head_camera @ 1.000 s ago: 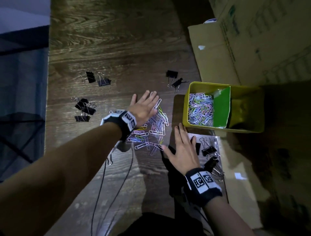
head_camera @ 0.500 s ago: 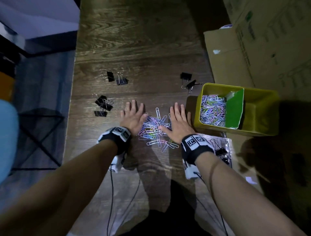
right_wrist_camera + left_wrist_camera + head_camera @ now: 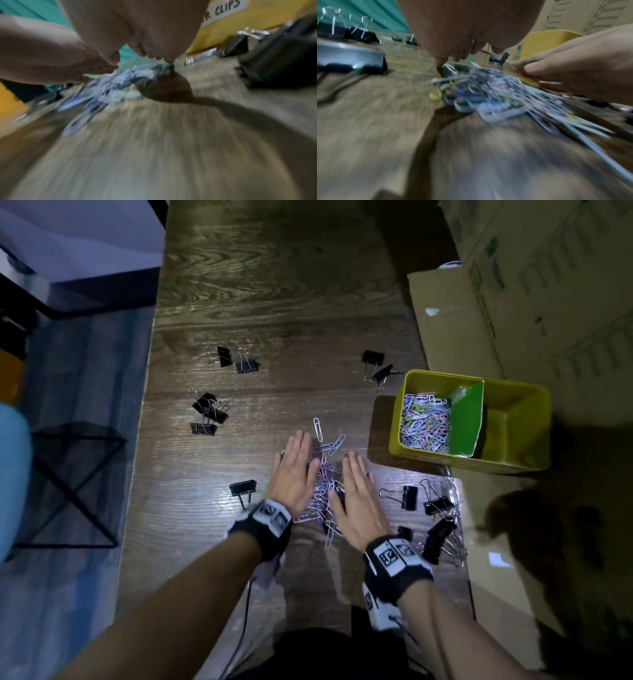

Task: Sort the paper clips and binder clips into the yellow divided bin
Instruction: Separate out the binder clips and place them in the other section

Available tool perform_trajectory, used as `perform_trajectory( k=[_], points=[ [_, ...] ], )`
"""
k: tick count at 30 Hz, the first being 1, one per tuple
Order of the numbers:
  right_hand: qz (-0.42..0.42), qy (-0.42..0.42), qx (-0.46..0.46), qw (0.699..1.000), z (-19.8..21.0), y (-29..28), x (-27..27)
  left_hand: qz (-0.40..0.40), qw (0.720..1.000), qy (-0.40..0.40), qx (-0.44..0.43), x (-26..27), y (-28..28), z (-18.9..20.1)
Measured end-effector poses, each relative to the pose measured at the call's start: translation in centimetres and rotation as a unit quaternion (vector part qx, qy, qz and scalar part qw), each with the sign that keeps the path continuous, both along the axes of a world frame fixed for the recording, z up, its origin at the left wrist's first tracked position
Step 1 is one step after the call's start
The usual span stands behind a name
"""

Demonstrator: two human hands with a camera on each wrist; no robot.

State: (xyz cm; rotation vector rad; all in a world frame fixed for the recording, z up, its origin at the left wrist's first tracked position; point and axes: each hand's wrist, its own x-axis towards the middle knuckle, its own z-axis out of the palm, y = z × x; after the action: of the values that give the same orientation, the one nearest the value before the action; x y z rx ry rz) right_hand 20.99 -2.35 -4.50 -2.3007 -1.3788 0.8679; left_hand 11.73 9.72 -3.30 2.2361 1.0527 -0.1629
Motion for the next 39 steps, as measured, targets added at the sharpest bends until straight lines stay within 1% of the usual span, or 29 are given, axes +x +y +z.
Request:
perform_trajectory(
  k=[1, 3, 5, 6, 8, 9, 11, 13, 14, 16, 17, 18, 19, 20, 21, 22, 23, 25, 27, 30, 33, 35, 39],
  points=[
    [-0.007, -0.01, 0.01, 1.0, 0.3, 0.7, 0.6, -0.016, 1.0, 0.01, 0.003, 0.9, 1.3, 0.1],
    [-0.006, -0.027, 0.007, 1.0, 1.0, 2.6, 2.3, -0.078, 0.995, 0.066, 0.002, 2.7, 3.7, 0.1],
    [0.028, -0.03, -0.032, 0.999, 1.3, 4.4, 3.7, -0.139, 0.982, 0.125, 0.01, 3.5, 4.8, -0.3],
    [0.057, -0.028, -0.059, 0.996, 1.3, 4.9, 4.0, -0.162, 0.977, 0.135, 0.017, 3.2, 4.8, -0.5],
    [0.109, -0.031, -0.094, 0.989, 1.1, 4.8, 3.9, -0.195, 0.973, 0.123, 0.02, 1.8, 3.7, -0.5],
    [0.121, -0.036, -0.096, 0.987, 1.0, 4.2, 3.5, -0.207, 0.972, 0.107, 0.017, 0.7, 2.9, -0.6],
    [0.132, -0.037, -0.079, 0.987, 1.0, 2.3, 2.2, -0.221, 0.972, 0.084, 0.003, -1.4, 1.3, -0.7],
    [0.132, -0.017, -0.056, 0.989, 1.0, 0.2, 1.0, -0.229, 0.97, 0.075, -0.015, -3.2, -0.1, -0.8],
    [0.121, -0.005, -0.044, 0.992, 1.0, -0.6, 0.7, -0.229, 0.971, 0.057, -0.023, -3.8, -0.3, -0.7],
    [0.085, -0.01, -0.036, 0.996, 1.0, -1.6, 0.2, -0.202, 0.979, 0.001, -0.005, -4.6, -0.1, -0.3],
    [0.068, -0.023, -0.048, 0.996, 1.1, -1.7, 0.0, -0.172, 0.985, -0.011, 0.027, -4.8, 0.2, -0.3],
    [0.054, -0.038, -0.066, 0.996, 1.2, -1.5, -0.1, -0.135, 0.989, -0.004, 0.064, -4.9, 0.6, -0.2],
    [0.043, -0.052, -0.081, 0.994, 1.4, -1.2, -0.1, -0.101, 0.99, 0.019, 0.097, -4.8, 0.9, -0.1],
    [0.037, -0.063, -0.094, 0.993, 1.7, -0.7, -0.1, -0.081, 0.989, 0.054, 0.114, -4.6, 1.0, 0.2],
    [0.033, -0.071, -0.103, 0.992, 2.0, -0.1, -0.1, -0.076, 0.986, 0.093, 0.112, -4.2, 0.9, 0.6],
    [0.031, -0.072, -0.108, 0.991, 2.1, 0.4, -0.1, -0.081, 0.984, 0.121, 0.101, -3.9, 0.8, 0.6],
    [0.027, -0.066, -0.108, 0.992, 2.2, 0.8, 0.0, -0.083, 0.985, 0.129, 0.083, -3.7, 0.5, 0.5],
    [0.009, -0.029, -0.106, 0.994, 2.6, 1.2, -0.1, -0.058, 0.995, 0.081, 0.028, -3.4, 0.1, 0.4],
    [0.0, 0.021, -0.114, 0.993, 3.1, 1.3, -0.2, -0.027, 0.999, 0.037, -0.015, -3.4, -0.3, 0.2],
    [-0.015, 0.067, -0.102, 0.992, 3.4, 1.3, 0.0, 0.017, 0.999, 0.002, -0.042, -3.5, -0.8, 0.2],
    [-0.068, 0.119, -0.091, 0.986, 3.3, 1.0, 0.4, 0.076, 0.993, -0.044, -0.083, -3.9, -0.6, 0.3],
    [-0.105, 0.152, -0.089, 0.979, 3.0, 0.7, 0.7, 0.111, 0.986, -0.058, -0.115, -4.2, -0.2, 0.3],
    [-0.157, 0.192, -0.053, 0.967, 3.1, 0.0, 1.3, 0.178, 0.97, -0.078, -0.148, -5.2, 0.5, 0.2]
  ],
)
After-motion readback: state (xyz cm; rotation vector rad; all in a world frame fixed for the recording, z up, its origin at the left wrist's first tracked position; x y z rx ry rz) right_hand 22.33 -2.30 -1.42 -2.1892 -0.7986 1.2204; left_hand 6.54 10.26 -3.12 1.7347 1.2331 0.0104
